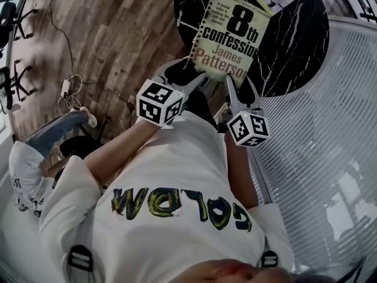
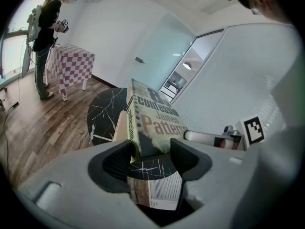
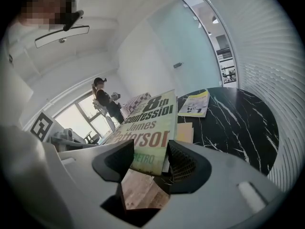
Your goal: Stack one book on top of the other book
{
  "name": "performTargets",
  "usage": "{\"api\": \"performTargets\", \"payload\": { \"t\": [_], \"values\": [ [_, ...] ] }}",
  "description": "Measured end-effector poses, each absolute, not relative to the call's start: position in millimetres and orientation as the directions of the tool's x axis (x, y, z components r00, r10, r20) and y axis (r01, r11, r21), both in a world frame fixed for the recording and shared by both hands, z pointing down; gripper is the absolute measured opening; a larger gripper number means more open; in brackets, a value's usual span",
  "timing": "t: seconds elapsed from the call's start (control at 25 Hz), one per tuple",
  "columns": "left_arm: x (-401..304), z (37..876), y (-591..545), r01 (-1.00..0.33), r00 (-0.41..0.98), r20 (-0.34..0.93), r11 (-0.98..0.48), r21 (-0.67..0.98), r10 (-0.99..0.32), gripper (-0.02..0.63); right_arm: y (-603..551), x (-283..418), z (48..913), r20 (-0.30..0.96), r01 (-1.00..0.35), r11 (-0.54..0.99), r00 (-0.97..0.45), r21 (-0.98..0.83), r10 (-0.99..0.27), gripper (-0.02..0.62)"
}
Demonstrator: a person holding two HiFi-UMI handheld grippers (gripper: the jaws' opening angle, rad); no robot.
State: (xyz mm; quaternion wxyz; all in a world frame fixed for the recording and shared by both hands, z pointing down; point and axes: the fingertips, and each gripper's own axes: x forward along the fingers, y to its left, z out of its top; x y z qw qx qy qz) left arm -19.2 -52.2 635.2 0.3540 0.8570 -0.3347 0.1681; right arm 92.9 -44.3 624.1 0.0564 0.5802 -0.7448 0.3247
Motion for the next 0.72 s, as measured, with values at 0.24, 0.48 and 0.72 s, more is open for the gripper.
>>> {"api": "performTargets", "payload": {
  "t": [0.24,0.48,0.72],
  "values": [
    [-22.5,637.6,-56.5,-0.676,0.734,0.517,-0.549,0.491,-0.441,0.256,-45.0,89.2,626.0,0.462,-0.904,0.094,-0.3,-0.417,-0.835,0.23],
    [-24.4,642.3,-60.3,-0.659,0.747,0.5,-0.586,0.472,-0.438,0.256,-44.6,86.6,632.1,0.449,-0.905,0.081,-0.282,-0.417,-0.848,0.23],
    [-16.6,574.3,-39.8,-0.795,0.588,0.624,-0.509,0.329,-0.515,0.256,-34.5,94.8,585.8,0.391,-0.797,0.168,-0.454,-0.581,-0.801,0.23]
  ]
}}
